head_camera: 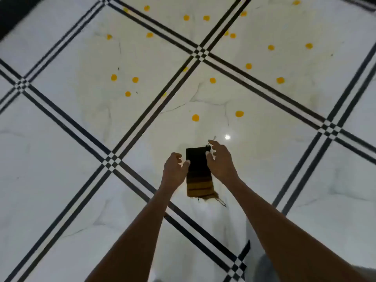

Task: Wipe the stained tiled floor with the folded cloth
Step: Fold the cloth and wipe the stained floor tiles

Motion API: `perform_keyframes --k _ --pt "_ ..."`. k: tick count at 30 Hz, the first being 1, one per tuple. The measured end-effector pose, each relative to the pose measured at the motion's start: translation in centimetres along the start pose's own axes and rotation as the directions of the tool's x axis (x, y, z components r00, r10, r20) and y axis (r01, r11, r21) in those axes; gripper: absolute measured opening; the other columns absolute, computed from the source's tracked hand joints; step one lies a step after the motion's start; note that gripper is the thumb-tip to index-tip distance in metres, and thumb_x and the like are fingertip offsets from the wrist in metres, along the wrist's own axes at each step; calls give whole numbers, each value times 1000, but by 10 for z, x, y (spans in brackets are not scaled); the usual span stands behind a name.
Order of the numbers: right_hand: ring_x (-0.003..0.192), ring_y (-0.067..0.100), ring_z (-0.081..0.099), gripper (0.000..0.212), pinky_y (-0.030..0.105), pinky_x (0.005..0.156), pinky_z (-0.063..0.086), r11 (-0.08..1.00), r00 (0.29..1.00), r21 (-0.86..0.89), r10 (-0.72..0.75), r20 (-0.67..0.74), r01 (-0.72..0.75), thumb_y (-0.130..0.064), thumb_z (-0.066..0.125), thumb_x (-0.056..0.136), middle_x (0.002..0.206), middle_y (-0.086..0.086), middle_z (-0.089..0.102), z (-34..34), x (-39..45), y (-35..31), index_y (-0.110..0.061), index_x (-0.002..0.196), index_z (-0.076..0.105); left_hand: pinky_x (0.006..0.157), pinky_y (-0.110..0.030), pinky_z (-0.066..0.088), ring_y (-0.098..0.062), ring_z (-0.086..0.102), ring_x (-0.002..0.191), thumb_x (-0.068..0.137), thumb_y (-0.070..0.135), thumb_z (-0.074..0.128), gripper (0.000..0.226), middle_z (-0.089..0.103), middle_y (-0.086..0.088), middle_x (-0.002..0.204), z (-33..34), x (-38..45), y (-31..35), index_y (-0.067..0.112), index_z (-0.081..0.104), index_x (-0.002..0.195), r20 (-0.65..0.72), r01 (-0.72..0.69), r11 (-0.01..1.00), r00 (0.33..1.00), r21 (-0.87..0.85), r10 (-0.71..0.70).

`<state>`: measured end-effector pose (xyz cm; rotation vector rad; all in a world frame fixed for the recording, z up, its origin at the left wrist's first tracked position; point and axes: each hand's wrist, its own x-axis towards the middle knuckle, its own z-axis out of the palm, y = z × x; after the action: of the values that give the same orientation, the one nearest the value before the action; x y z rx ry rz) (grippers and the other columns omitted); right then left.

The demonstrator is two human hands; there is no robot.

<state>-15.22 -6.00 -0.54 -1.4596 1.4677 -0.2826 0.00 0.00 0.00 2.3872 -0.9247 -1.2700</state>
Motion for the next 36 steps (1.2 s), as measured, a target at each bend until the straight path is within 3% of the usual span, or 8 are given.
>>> perform_keyframes --k 5,10,16,20,23,26,30,36 --pt "122 20 56 44 25 104 41 997 975 33 -62 -213 70 -15 53 106 134 12 58 36 9 30 -13 149 48 90 -36 53 -29 64 114 85 33 81 65 62 -14 127 40 27 -1 8 49 137 -178 0 997 984 -74 -13" --pt "105 13 59 36 20 89 44 986 951 155 -13 -309 64 -16 56 104 121 5 62 41 33 33 -14 141 55 94 -40 59 -26 70 104 82 31 84 38 73 -7 107 42 58 3 11 69 110 -122 10 986 992 -165 -31" --pt "99 17 71 45 43 97 60 885 971 434 227 -79 -171 -49 51 105 106 1 71 17 34 20 -16 135 57 93 -34 58 -23 64 116 101 35 61 29 64 -8 124 8 45 14 17 54 122 46 -120 916 988 -383 149" --pt "114 19 67 58 44 103 55 839 946 465 163 281 -283 -60 35 107 126 6 71 2 34 13 -18 131 66 77 -21 60 -18 69 109 105 33 56 27 69 -10 119 -18 33 29 18 52 127 41 -197 828 966 -526 255" --pt "96 21 70 46 37 88 55 810 908 516 47 417 -279 -53 39 109 100 1 75 -4 40 9 -21 115 72 91 -36 62 -19 68 114 104 31 58 30 70 -9 122 -38 40 38 17 54 131 -4 -236 770 957 -593 290" --pt "101 25 66 36 38 86 53 814 894 555 -110 435 -170 -38 47 110 107 15 71 -8 38 5 -14 125 69 91 -35 62 -15 67 112 103 28 60 34 70 -3 120 -53 43 37 17 55 134 -58 -253 725 957 -641 283" --pt "123 22 68 40 41 100 57 805 886 580 -173 429 -124 -41 55 105 131 6 71 -13 25 -6 -23 140 63 95 -38 60 -19 65 114 101 24 62 36 67 -3 123 -55 39 31 16 55 136 -108 -260 685 960 -681 257" --pt "95 26 75 27 37 82 63 790 989 602 40 145 -120 -31 67 100 109 8 79 -17 29 -21 -18 123 74 107 -38 52 -19 58 121 99 27 68 53 57 0 134 -41 39 28 21 46 146 -165 -221 728 975 -649 149"
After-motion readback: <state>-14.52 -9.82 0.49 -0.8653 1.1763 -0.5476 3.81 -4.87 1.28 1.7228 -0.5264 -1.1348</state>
